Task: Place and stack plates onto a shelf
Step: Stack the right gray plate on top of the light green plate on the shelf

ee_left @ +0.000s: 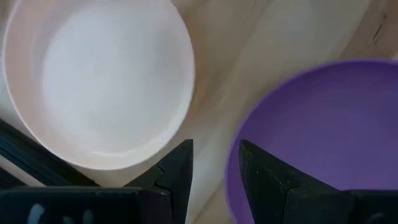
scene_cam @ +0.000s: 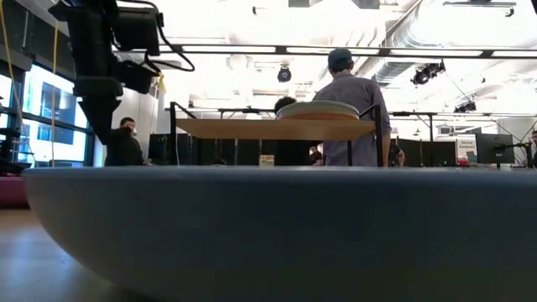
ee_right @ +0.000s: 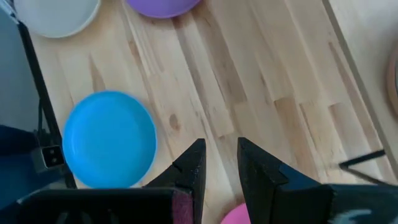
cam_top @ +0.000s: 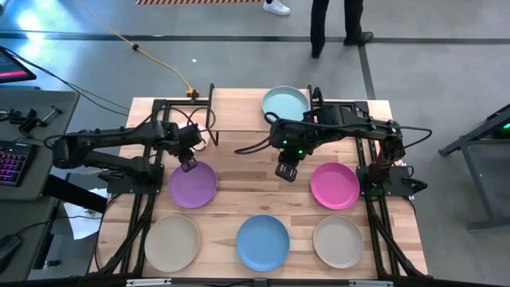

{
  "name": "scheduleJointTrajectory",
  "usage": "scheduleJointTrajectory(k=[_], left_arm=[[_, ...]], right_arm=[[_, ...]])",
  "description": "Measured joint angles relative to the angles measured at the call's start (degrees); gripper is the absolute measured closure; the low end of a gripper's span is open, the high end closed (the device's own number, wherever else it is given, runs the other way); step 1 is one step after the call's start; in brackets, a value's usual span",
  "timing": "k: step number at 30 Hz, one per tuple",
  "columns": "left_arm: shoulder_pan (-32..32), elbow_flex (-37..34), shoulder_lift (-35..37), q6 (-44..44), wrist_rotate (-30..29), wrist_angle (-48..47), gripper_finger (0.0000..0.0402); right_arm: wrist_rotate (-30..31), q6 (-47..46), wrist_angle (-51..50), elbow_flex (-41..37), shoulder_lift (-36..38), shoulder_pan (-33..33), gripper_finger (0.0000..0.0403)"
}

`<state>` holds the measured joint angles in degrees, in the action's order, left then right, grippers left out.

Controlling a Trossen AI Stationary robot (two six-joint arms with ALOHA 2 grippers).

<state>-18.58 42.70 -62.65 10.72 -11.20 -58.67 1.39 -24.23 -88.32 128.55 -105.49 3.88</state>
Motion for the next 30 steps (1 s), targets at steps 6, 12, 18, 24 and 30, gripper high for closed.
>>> scheduleJointTrajectory(k=[6, 12, 18, 24, 30], left_arm=[[0.7, 0.0, 0.6, 1.6, 1.2, 0.3, 0.0282], [7.2, 0.0, 6.9, 7.6, 3.3, 2.9, 0.0282], [12.7, 0.0, 13.4, 11.6, 3.4, 8.3, 0.0282], [16.2, 0.0, 16.5, 9.6, 3.4, 15.3, 0.0282], [18.2, 0.0, 17.2, 4.4, 3.4, 22.0, 0.0282]], right_arm=[[0.2, -7.9, -1.7, 0.0, 0.0, 2.8, 0.0331], [7.4, -15.9, -1.6, -4.0, -0.2, 8.0, 0.0331], [2.6, -29.3, -1.7, -14.4, 0.0, 12.7, 0.0331], [-0.3, -45.6, 0.3, -22.1, 0.0, 18.7, 0.0331], [-0.6, -58.2, 5.6, -28.4, 0.0, 23.5, 0.0331]])
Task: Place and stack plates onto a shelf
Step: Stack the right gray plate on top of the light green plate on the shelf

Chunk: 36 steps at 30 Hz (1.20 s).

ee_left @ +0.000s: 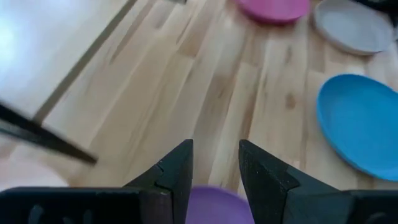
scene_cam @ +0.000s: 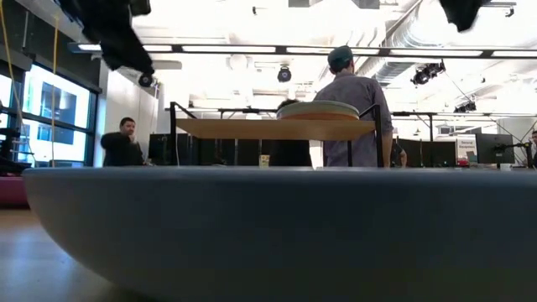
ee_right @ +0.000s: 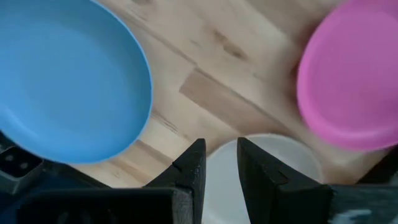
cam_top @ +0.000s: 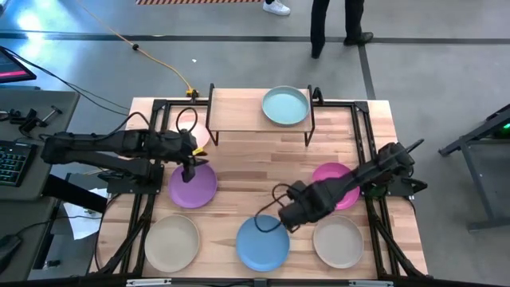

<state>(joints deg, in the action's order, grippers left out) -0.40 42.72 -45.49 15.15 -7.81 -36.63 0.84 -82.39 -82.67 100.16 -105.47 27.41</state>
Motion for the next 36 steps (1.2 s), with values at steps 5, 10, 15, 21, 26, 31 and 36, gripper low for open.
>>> scheduleJointTrajectory(k=[5, 10, 15, 21, 26, 31, 36], left_arm=[[1.1, 0.0, 0.0, -3.7, 0.0, 6.0, 0.0282], [1.2, 0.0, 0.0, -7.5, 0.0, 10.7, 0.0282], [1.2, 0.0, 0.0, -9.5, -0.3, 13.8, 0.0282], [1.2, 0.0, 0.0, -9.8, -0.3, 14.4, 0.0282], [1.2, 0.0, 0.0, -9.4, -0.4, 14.6, 0.0282], [1.2, 0.0, 0.0, -9.3, -0.4, 15.8, 0.0282], [1.2, 0.0, 0.0, -9.3, -0.3, 15.8, 0.0282]], right_arm=[[0.0, -10.2, 5.9, -6.1, 0.0, 4.0, 0.0331], [-0.1, -19.0, 9.3, -11.5, 0.0, 7.8, 0.0331], [-0.3, -26.5, 16.0, -15.7, 0.0, 11.1, 0.0331], [-0.3, -32.5, 20.6, -19.6, 0.0, 13.8, 0.0331], [0.3, -35.8, 24.0, -21.3, 0.0, 15.1, 0.0331], [1.0, -36.4, 28.7, -24.0, -0.2, 15.5, 0.0331], [1.4, -37.4, 32.1, -26.2, -0.4, 15.4, 0.0331]])
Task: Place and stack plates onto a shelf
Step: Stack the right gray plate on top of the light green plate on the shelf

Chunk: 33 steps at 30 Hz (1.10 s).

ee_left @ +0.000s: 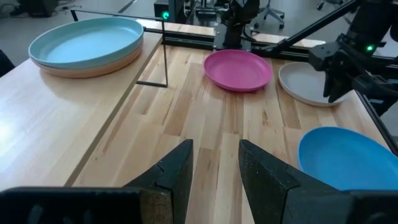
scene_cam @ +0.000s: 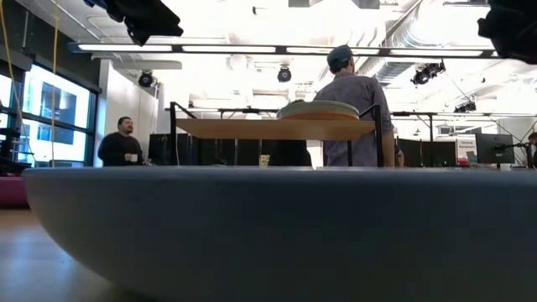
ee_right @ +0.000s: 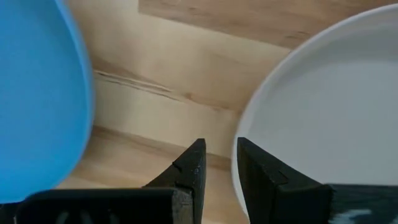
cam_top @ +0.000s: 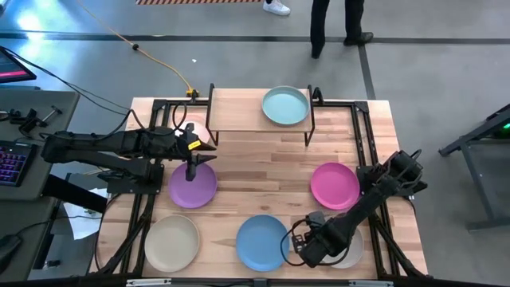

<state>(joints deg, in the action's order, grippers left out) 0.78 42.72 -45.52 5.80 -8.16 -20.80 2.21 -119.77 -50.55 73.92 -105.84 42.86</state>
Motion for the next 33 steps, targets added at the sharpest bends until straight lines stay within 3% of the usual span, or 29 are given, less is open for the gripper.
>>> scheduleJointTrajectory(k=[15, 33], left_arm=[[0.0, 0.0, 0.0, -0.5, 0.0, -0.3, 0.0282], [0.0, 0.0, 0.0, -0.5, 0.0, -0.3, 0.0282]], right_arm=[[0.1, -1.8, 1.0, -1.8, -1.0, -0.1, 0.0331], [-5.2, -4.3, 2.9, -1.8, -5.4, -0.1, 0.0338]])
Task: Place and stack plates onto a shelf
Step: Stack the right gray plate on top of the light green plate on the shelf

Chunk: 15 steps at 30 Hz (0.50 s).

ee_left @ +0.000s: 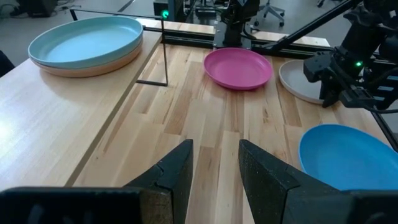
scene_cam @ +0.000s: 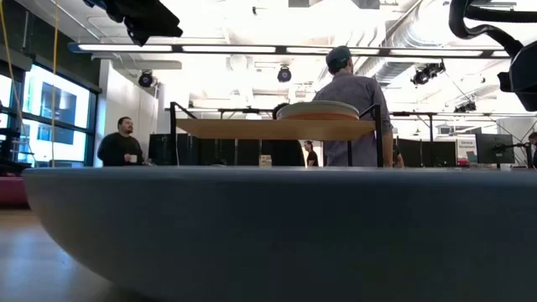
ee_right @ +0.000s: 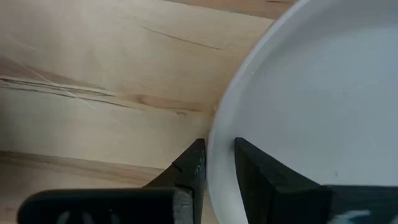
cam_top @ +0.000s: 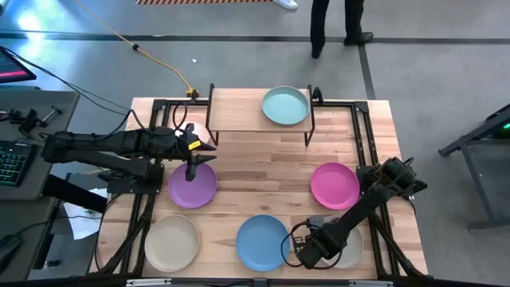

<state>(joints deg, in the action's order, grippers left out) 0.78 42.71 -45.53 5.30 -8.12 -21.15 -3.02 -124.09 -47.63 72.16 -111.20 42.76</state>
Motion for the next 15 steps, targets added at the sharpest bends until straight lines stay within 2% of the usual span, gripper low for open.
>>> scheduleJointTrajectory(k=[6, 15], left_arm=[[0.0, 0.0, 0.0, 0.0, 0.0, 0.0, 0.0282], [0.0, 0.0, 0.0, 0.0, 0.0, 0.0, 0.0282]], right_arm=[[-1.8, 0.1, -0.4, 0.2, 0.0, 0.0, 0.0395], [-1.8, 1.5, -3.5, 4.9, 0.0, 0.0, 0.0401]])
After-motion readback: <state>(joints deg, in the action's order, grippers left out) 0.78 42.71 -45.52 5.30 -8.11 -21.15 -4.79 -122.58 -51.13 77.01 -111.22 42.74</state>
